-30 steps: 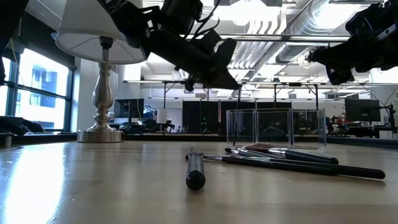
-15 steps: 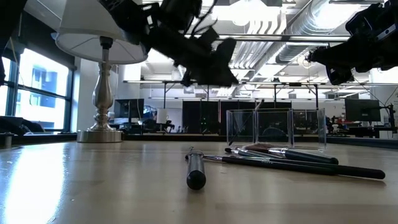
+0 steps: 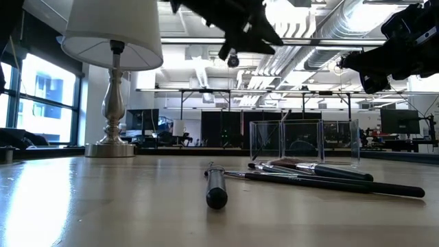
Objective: Put items in baskets/containers
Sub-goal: Put the black highlighter brush into the transparent organizer
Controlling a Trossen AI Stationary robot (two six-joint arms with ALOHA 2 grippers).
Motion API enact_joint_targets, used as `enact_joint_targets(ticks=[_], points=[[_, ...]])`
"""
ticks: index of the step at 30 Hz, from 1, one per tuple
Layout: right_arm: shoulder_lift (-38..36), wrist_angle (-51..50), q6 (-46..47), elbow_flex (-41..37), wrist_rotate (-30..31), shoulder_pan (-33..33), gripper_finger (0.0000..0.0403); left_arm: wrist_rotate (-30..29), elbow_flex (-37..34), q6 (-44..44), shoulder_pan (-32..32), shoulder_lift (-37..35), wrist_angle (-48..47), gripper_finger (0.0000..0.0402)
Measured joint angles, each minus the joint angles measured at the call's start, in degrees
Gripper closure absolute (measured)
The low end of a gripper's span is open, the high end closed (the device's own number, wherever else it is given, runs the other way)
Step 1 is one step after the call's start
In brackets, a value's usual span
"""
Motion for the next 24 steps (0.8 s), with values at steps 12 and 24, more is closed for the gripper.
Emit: enact_joint_targets(ticks=[12, 24], points=[[0.0, 0.0, 0.0, 0.0, 0.0, 0.0, 0.0398, -7.3, 3.6, -19.5, -9.3, 0.1, -9.6, 0.0278], [0.0, 0.0, 0.0, 0.0, 0.0, 0.0, 0.0398, -11.2, 3.6, -40.1, -19.1, 0.1, -31.9, 0.039]])
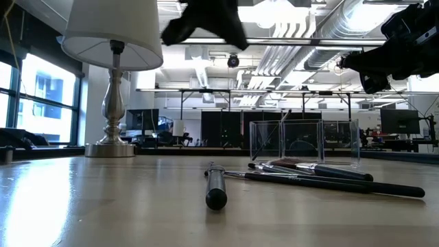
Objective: Put items in baskets/containers
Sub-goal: Put the black highlighter brush into the transparent organizer
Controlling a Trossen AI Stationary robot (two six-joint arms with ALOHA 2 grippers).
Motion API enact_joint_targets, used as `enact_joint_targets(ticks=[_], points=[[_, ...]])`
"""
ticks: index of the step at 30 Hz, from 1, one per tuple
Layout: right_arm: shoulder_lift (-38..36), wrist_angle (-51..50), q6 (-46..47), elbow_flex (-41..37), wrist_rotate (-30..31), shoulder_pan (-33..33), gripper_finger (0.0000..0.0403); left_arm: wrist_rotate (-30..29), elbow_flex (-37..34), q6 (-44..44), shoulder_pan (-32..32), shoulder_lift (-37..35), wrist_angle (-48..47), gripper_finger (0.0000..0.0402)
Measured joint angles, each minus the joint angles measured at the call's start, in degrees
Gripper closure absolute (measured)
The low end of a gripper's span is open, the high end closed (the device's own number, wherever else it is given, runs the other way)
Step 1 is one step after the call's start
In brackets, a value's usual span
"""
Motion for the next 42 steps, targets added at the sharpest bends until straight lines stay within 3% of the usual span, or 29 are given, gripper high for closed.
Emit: enact_joint_targets(ticks=[4, 7, 10, 14, 20, 25, 28, 36, 42], points=[[0.0, 0.0, 0.3, 0.0, 0.0, 0.0, 0.0398, 2.1, -0.2, -2.8, -1.6, 0.0, -7.8, 0.0399], [0.0, 0.3, 1.3, 0.0, 0.8, 0.0, 0.0398, 5.5, -1.5, -1.5, -2.0, 0.0, -8.4, 0.04], [0.0, 1.2, 3.5, 0.0, 5.9, -0.2, 0.0399, 6.7, -3.6, 1.1, -2.6, 0.0, -8.6, 0.0401], [0.3, 4.7, 9.5, 0.4, 6.1, 0.9, 0.0401, 9.1, -9.3, 4.2, -2.6, -2.2, -9.0, 0.0401], [7.0, 5.7, 12.1, 6.5, 18.5, 7.4, 0.0402, 9.3, -21.9, 6.3, -3.3, -10.6, -1.8, 0.0401], [21.6, 5.5, 16.1, 15.4, 29.9, 13.8, 0.0402, 8.6, -33.6, 6.4, -4.5, -19.3, 1.9, 0.0401], [33.2, 2.5, 19.7, 23.0, 33.1, 16.5, 0.0402, 8.6, -39.0, 6.0, -4.6, -23.8, 2.1, 0.0401], [64.7, -21.3, 34.3, 50.7, 32.6, 19.7, 0.0403, 8.3, -47.9, 8.7, -4.4, -32.2, 5.2, 0.0402], [85.0, -49.7, 49.5, 74.2, 23.3, 20.0, 0.0403, 11.0, -49.0, 12.9, -4.4, -32.5, 6.1, 0.0401]])
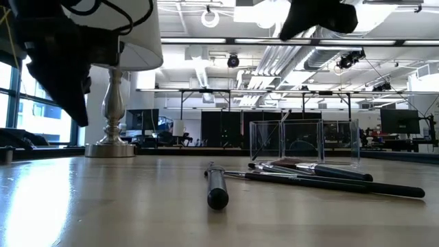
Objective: Put items in baskets/containers
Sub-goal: Put the black highlighter brush into the transparent organizer
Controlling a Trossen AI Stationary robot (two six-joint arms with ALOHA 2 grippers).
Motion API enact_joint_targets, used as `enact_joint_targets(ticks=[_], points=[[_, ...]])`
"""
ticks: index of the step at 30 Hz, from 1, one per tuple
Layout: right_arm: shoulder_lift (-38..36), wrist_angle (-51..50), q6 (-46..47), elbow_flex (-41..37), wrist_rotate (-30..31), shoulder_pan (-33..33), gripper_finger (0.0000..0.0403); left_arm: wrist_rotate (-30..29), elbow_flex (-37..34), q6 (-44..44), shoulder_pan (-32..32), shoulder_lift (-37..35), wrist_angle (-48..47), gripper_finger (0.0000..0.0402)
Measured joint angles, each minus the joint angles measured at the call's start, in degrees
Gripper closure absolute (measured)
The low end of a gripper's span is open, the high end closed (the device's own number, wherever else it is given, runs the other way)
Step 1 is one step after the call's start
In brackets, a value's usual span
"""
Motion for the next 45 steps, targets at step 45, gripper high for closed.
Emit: enact_joint_targets(ticks=[45], points=[[26.0, -8.5, 20.7, 7.3, -17.2, -7.8, 0.0265, 0.8, 0.0, 3.6, 0.0, 0.0, -1.0, 0.0401]])
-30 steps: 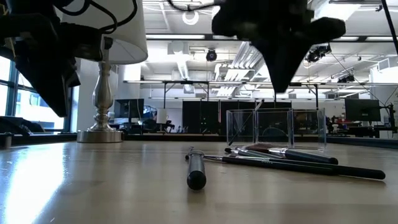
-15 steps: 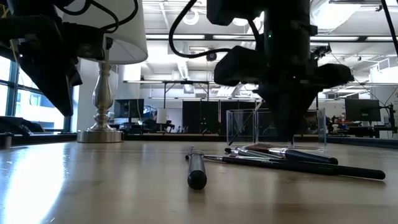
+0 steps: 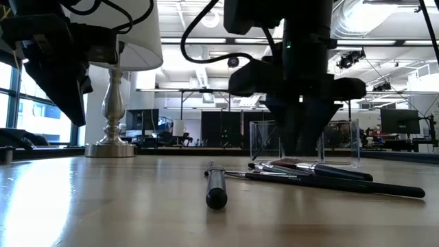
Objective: Put items in baskets/containers
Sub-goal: Put the black highlighter brush into the transparent organizer
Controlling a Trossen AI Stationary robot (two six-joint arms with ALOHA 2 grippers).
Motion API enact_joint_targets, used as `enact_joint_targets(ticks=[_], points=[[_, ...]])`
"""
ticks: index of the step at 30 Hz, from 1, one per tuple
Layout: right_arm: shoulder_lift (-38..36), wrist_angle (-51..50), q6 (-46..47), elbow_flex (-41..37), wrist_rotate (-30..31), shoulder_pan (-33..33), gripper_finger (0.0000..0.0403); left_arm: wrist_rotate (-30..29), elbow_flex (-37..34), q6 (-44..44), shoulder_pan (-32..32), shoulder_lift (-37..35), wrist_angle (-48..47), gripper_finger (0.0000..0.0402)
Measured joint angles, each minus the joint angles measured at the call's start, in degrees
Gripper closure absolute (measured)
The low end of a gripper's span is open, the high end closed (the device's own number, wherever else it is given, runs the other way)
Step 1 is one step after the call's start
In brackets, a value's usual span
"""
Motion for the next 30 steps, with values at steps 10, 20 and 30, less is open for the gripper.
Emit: enact_joint_targets(ticks=[10, 20, 30], points=[[0.2, 1.9, 1.0, -1.3, -3.2, -0.5, 0.0263, 0.1, 0.0, -0.2, 0.0, 0.0, 0.0, 0.0401], [-0.2, 10.4, 3.0, -8.5, -6.0, -0.4, 0.0263, 0.1, 0.0, -0.2, 0.0, 0.0, 0.0, 0.0401], [-0.2, 11.5, 0.3, -8.7, -5.5, -0.4, 0.0357, -0.2, 0.0, -0.2, 0.0, 0.0, 0.0, 0.0401]])
